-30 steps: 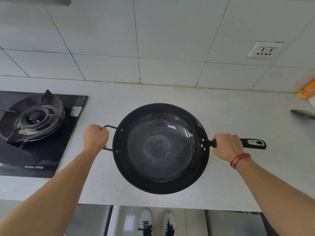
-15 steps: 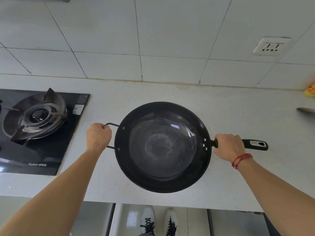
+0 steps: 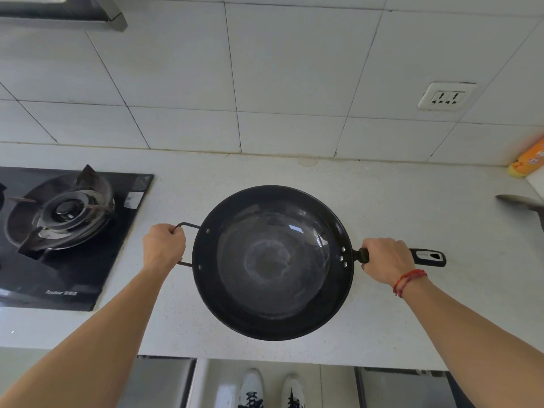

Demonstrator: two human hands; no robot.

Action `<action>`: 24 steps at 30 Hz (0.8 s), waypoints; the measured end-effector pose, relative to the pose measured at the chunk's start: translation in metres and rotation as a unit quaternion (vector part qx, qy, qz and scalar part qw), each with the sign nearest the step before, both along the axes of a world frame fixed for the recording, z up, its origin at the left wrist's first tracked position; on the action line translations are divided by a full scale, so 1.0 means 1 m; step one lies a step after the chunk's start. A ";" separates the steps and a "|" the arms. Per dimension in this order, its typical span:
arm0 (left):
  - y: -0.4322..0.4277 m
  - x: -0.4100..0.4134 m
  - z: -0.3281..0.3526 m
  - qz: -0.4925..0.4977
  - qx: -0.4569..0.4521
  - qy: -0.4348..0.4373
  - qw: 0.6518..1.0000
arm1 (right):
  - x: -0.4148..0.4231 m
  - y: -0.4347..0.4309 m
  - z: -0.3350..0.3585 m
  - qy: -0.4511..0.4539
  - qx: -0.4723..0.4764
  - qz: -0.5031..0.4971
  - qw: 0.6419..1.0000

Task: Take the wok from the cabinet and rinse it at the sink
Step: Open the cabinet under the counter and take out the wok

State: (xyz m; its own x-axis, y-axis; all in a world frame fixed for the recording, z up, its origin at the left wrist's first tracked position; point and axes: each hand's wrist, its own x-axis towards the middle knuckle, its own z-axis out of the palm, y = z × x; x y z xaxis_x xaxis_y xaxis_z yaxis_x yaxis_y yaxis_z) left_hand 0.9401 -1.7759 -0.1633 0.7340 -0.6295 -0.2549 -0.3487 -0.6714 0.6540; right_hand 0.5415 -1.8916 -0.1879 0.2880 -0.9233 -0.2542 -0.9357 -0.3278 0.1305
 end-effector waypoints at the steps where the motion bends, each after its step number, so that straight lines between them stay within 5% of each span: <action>1: 0.001 0.000 0.000 -0.001 -0.001 0.001 1.000 | -0.001 0.000 0.001 -0.003 0.000 0.002 1.000; 10: 0.006 -0.015 0.008 -0.027 0.002 -0.053 0.998 | 0.001 -0.004 0.019 -0.035 0.007 0.010 0.999; 24: 0.023 -0.068 0.014 -0.210 -0.014 -0.193 0.958 | 0.023 0.010 0.029 -0.136 -0.019 0.038 0.990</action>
State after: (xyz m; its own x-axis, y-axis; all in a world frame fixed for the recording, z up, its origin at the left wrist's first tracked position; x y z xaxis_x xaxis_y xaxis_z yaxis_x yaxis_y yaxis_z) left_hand 0.8720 -1.7526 -0.1493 0.4505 -0.8927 0.0067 -0.8043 -0.4026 0.4371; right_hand 0.5646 -1.8818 -0.1585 0.4100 -0.9037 -0.1236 -0.9107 -0.3982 -0.1095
